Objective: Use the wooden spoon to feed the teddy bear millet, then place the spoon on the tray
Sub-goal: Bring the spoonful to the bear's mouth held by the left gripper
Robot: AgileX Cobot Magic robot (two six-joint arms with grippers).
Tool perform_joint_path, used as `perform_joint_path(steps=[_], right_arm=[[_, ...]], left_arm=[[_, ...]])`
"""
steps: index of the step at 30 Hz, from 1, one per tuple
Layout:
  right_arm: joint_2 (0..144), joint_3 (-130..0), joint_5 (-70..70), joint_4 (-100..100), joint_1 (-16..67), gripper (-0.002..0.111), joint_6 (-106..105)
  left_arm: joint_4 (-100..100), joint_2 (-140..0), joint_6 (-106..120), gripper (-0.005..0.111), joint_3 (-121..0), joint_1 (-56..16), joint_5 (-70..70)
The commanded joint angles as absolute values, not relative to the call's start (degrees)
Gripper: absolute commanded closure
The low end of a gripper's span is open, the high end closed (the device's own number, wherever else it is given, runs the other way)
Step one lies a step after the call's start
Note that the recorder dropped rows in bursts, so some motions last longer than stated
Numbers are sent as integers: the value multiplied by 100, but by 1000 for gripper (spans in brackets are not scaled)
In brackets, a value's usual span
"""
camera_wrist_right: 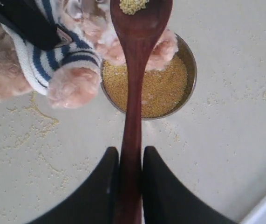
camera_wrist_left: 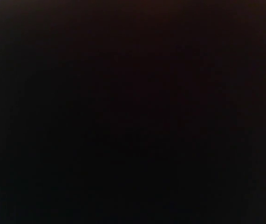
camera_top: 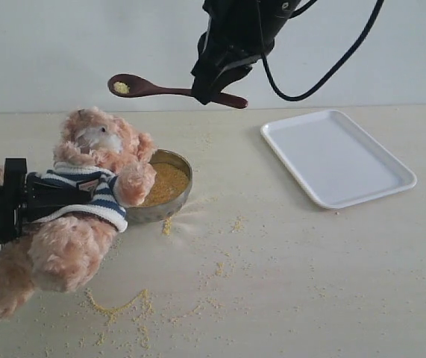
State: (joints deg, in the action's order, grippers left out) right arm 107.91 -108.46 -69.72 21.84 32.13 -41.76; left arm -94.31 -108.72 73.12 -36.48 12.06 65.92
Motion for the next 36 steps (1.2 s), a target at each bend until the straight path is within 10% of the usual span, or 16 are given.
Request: perform_joint_path(steps=[1, 36], right_arm=[[10753, -10867, -6719, 2184, 3591, 108, -4506], [11267, -10867, -5709, -2962, 5573, 109, -3852]], left_arm=[[-9576, -10836, 7283, 102, -3614, 1189, 6750], [-9679, -10836, 7305, 102, -3614, 1189, 6943]])
